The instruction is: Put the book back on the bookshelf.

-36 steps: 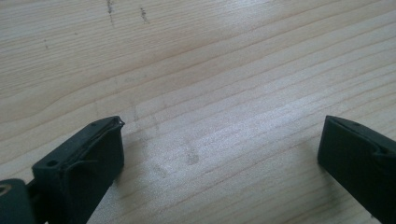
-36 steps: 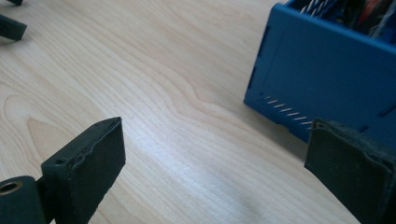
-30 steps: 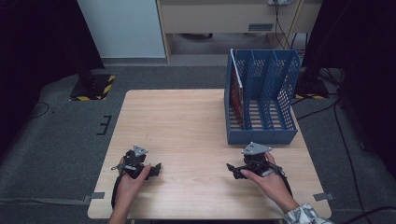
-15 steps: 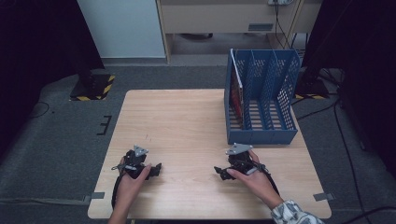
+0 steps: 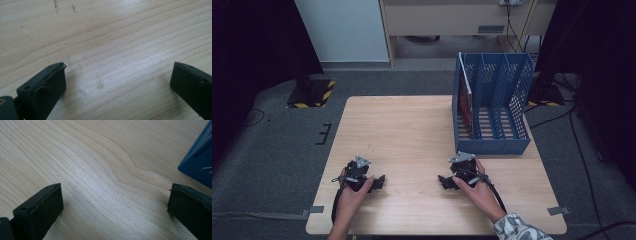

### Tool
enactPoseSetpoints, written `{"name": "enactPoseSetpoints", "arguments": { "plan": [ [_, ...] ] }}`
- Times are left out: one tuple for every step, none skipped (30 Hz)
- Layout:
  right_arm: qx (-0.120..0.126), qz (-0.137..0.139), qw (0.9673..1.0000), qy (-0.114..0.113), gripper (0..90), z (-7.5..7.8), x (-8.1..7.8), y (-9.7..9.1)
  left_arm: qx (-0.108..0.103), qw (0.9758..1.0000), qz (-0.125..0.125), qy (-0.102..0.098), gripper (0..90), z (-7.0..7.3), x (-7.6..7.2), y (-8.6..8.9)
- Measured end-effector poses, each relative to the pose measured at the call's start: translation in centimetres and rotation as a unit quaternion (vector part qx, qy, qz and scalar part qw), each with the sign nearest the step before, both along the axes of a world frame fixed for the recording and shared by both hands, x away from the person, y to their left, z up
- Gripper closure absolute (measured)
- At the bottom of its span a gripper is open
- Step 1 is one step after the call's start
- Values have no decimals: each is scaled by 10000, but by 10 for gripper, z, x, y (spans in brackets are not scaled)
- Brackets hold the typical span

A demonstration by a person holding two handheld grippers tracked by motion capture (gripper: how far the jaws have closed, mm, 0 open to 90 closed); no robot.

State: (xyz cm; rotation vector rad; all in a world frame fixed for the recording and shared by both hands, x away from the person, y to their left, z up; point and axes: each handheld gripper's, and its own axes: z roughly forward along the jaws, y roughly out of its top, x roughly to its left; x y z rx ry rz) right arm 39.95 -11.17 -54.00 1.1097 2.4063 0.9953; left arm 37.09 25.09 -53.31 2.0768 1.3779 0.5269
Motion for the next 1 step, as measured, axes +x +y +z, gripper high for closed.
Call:
{"name": "enactPoseSetpoints", "arguments": {
  "plan": [
    [-1, 4, 10000, 1, 3, 0, 0, 0, 0, 10000, -8, 2, 0, 0, 0, 0]
  ]
}}
